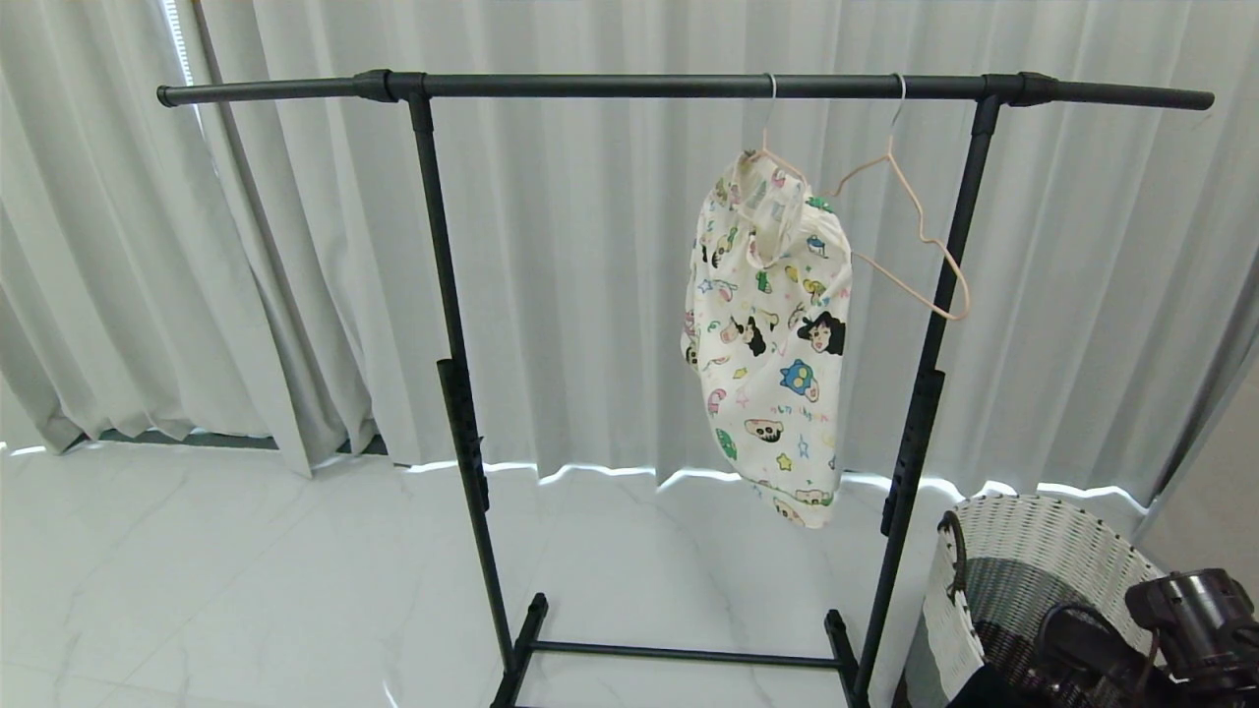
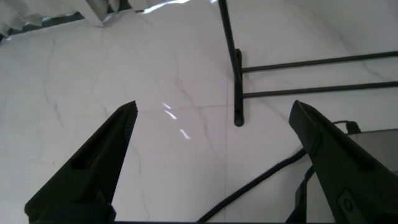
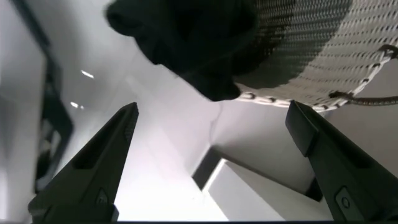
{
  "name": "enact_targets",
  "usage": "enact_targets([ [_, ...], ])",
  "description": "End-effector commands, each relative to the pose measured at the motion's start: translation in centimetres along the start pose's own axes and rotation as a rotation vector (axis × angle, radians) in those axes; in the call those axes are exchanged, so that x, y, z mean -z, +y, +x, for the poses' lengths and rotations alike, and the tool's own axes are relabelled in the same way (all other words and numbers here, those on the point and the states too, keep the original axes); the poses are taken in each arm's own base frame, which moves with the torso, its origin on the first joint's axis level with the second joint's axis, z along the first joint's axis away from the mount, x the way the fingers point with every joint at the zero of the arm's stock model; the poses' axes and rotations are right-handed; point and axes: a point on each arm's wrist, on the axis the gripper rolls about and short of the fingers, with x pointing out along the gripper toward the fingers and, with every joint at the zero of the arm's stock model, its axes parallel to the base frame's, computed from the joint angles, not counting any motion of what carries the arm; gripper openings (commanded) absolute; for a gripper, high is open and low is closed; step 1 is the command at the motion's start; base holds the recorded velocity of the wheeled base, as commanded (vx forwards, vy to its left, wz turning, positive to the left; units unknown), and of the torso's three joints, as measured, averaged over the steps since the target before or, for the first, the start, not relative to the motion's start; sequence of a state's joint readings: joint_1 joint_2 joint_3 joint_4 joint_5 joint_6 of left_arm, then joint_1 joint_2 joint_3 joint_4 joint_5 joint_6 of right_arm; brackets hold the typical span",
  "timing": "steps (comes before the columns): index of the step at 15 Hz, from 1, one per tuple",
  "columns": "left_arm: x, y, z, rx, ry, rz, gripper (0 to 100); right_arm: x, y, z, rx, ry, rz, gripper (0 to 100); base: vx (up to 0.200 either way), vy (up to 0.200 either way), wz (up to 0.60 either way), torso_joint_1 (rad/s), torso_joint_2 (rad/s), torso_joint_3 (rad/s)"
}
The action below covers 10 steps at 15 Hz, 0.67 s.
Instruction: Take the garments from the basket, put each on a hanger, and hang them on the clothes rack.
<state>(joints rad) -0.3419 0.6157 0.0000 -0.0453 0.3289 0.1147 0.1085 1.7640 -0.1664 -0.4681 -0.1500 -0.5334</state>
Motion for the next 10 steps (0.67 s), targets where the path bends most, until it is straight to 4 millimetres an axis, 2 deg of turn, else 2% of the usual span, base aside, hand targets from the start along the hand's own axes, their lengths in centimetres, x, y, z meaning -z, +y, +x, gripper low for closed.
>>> enact_targets([
  [1,-0.1,-0.1,0.1,0.026,0.003,0.02,100,0.1,-1.2,2.6,-0.013,0.08,0.001,100,0.0,0.0,0.0,0.0,0.0,0.0],
  [3,-0.1,-0.1,0.1,0.025,0.009,0.022,100,0.1,-1.3,3.5,-0.03,0.088,-0.034,100,0.0,0.0,0.0,0.0,0.0,0.0],
  [7,-0.1,-0.1,0.2,0.024,0.017,0.025,100,-1.9,-1.8,5.5,-0.057,0.043,-0.082,100,0.0,0.0,0.0,0.0,0.0,0.0],
  [10,-0.1,-0.1,0.2,0.022,0.015,0.024,100,-2.3,-1.9,6.3,-0.059,0.044,-0.084,100,0.0,0.0,0.0,0.0,0.0,0.0],
])
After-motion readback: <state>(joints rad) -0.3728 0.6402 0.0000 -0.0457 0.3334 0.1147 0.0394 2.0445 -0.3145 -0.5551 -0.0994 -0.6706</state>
